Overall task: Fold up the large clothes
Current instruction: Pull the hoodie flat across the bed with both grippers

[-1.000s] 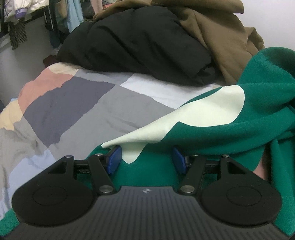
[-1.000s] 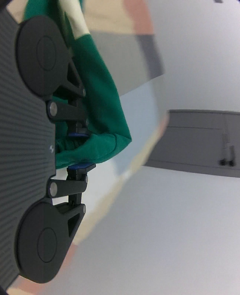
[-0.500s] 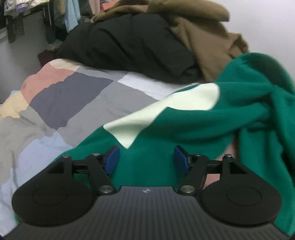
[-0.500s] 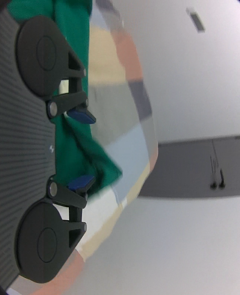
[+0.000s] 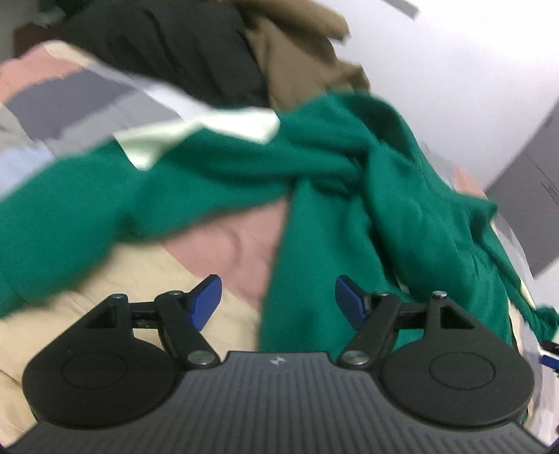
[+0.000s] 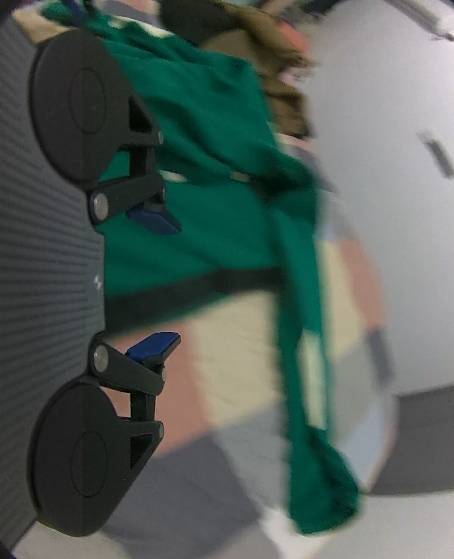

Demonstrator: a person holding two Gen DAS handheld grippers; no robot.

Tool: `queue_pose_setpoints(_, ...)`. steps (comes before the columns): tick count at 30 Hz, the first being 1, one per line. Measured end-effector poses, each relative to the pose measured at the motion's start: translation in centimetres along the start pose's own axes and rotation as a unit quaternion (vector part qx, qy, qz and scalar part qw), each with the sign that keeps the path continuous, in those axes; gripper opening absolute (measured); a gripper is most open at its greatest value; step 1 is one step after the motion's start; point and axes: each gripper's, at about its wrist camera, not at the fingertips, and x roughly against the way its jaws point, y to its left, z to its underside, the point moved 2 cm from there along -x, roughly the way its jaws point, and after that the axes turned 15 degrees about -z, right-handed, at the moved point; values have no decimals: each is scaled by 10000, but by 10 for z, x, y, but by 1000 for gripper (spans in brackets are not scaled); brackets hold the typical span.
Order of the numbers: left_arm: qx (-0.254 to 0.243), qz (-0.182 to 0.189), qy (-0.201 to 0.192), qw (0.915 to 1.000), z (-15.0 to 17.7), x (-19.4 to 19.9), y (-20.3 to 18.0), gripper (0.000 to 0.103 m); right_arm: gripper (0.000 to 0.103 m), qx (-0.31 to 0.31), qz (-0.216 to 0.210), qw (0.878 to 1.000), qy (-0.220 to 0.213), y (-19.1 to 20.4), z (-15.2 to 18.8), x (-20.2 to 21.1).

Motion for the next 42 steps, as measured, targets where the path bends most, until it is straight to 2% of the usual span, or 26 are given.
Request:
queue_pose_setpoints(1, -38, 32, 90, 9999, 4, -4, -4, 76, 65, 7, -5, 9999, 140, 4, 12, -1)
queue_pose_setpoints(3, -36, 172, 282, 9994, 12, -12, -10, 77, 82, 27, -1, 9995, 313, 12, 30, 3)
queue_pose_setpoints(4, -3, 270, 419, 9988, 16, -18, -11, 77, 84, -11, -2, 9994, 345, 8, 37, 4)
queue_pose_setpoints(7, 318, 383, 579, 9971, 23, -33, -6, 77, 84, -255, 73, 9982, 529, -4, 52, 3)
queue_pose_setpoints(12, 979, 887, 845, 9876, 27, -46, 6, 78, 85, -391, 162, 9964, 734, -34, 66, -14)
queue_pose_setpoints(15, 1298, 1220, 1007, 9788, 24, -51, 12, 81, 87, -497, -309, 9953, 770, -40, 74, -18)
queue_pose_setpoints(19, 1470, 1586, 1111, 9700, 26, -53, 14, 82, 87, -678, -1224, 9868, 813, -34, 73, -20)
queue_pose_setpoints(21, 1370, 1666, 1202, 9690, 31, -53, 8, 83, 86, -577, -1502, 9834, 845, -26, 74, -18)
queue_pose_setpoints(22, 1211, 1623, 1245, 9713, 34, -52, 5, 83, 86, -466, -1474, 9841, 878, -21, 77, -20)
queue_pose_setpoints(23, 966, 1552, 1288, 9747, 36, -50, -1, 83, 80, -357, -1377, 9856, 916, -18, 78, -22)
queue_pose_setpoints(24, 811, 1493, 1281, 9771, 38, -48, -4, 83, 66, -216, -1174, 9881, 972, -14, 81, -25)
queue_pose_setpoints(25, 748, 1448, 1295, 9781, 40, -45, -6, 83, 57, -120, -987, 9900, 1005, -11, 82, -26)
queue_pose_setpoints(27, 706, 1488, 1445, 9757, 43, -40, -10, 81, 23, -19, -782, 9919, 1004, -6, 81, -24)
queue_pose_setpoints(28, 640, 1494, 1466, 9757, 43, -36, -12, 81, 21, -25, -771, 9920, 998, -5, 79, -19)
queue_pose_setpoints(29, 578, 1452, 1493, 9764, 44, -31, -10, 76, 17, -6, -794, 9920, 980, -2, 76, -13)
queue_pose_setpoints(30, 515, 1398, 1451, 9781, 45, -25, -10, 59, 15, 106, -798, 9921, 965, 4, 74, -6)
queue_pose_setpoints(31, 503, 1350, 1447, 9789, 46, -20, -9, 50, 14, 270, -796, 9920, 942, 11, 70, 1)
queue_pose_setpoints(33, 542, 1308, 1434, 9795, 48, -10, -5, 20, 12, 501, -894, 9908, 886, 26, 64, 20)
queue_pose_setpoints(35, 542, 1265, 1292, 9820, 46, 5, -1, 9, 12, 730, -958, 9893, 825, 41, 60, 39)
queue_pose_setpoints(40, 485, 1172, 914, 9877, 38, 48, 16, 7, 11, 1346, -1073, 9819, 790, 85, 58, 74)
queue_pose_setpoints(42, 450, 1118, 894, 9887, 36, 63, 23, 7, 11, 1476, -1099, 9797, 797, 95, 60, 85)
